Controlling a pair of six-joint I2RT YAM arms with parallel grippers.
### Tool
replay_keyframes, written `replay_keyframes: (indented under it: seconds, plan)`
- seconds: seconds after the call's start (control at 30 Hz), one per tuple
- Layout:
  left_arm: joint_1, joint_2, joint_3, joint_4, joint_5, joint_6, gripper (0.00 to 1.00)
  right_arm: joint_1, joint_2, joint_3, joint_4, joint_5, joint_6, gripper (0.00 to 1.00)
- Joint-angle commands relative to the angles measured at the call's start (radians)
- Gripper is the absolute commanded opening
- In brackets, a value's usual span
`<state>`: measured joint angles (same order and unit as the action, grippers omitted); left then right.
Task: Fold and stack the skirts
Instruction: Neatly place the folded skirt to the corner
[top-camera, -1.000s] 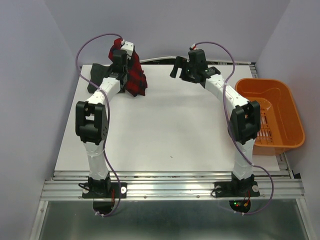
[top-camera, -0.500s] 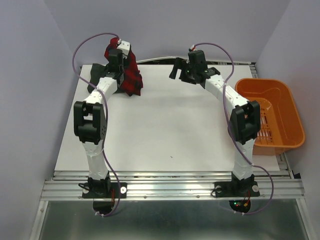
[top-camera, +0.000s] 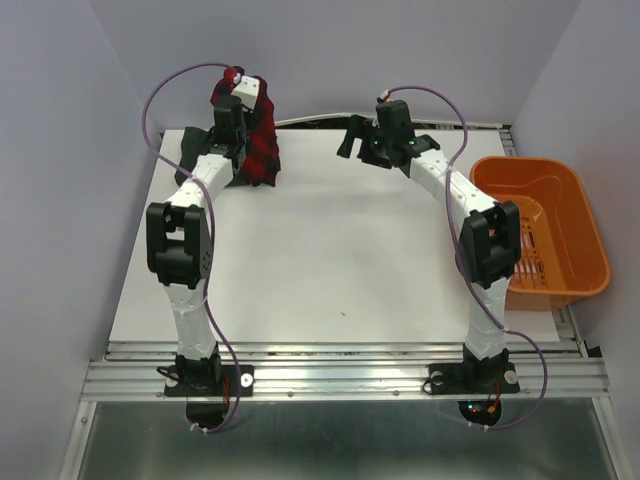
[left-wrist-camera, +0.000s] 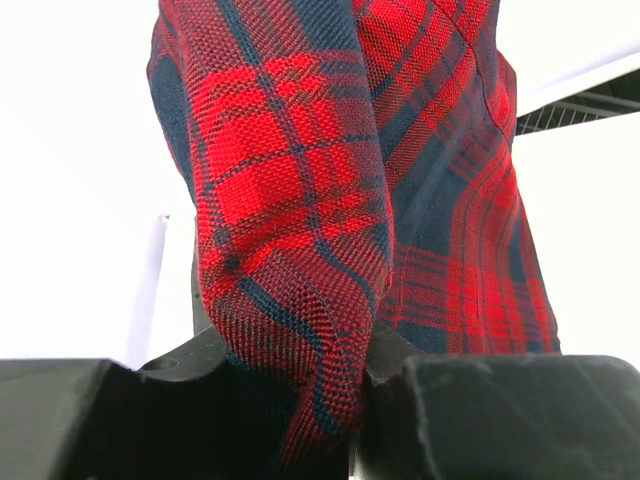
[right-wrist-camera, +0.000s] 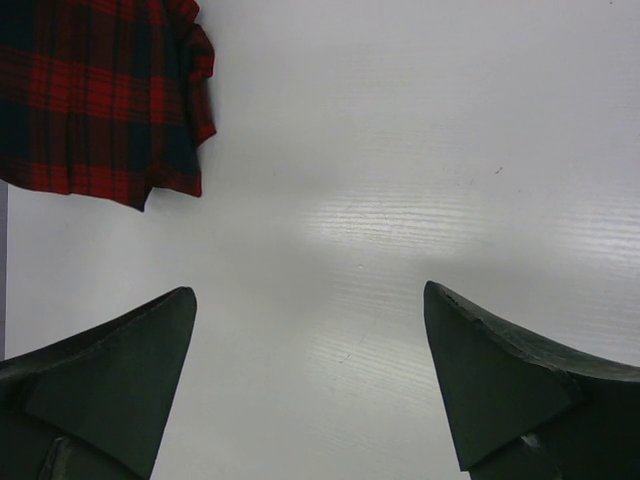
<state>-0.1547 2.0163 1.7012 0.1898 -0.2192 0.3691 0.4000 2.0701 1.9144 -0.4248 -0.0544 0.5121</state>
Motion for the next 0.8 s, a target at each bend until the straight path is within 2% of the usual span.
replay_keyframes:
  seconds: [0.0,0.2,0.4,0.53,0.67,0.77]
  plan:
    - [0.01,-0.105,0.046,0.145,-0.028,0.011,0.0,-0.003,0.005,0.018,0.052,-0.019,0.012,1.0]
    - [0.036,-0.106,0.052,0.135,-0.049,-0.012,0.0,-0.003,-0.002,0.008,0.052,-0.012,-0.001,1.0]
    - [0.095,-0.131,-0.023,0.16,-0.025,-0.042,0.0,-0.003,-0.001,0.002,0.052,-0.019,-0.001,1.0]
    - [0.183,-0.064,-0.028,0.106,0.029,-0.123,0.0,-0.003,0.001,-0.003,0.052,-0.03,-0.006,1.0]
    - [0.225,-0.013,-0.093,0.129,0.066,-0.17,0.0,-0.003,-0.004,-0.008,0.05,-0.028,-0.027,1.0]
    - [0.25,0.045,-0.086,0.102,0.069,-0.191,0.0,-0.003,-0.007,-0.011,0.043,-0.027,-0.038,1.0]
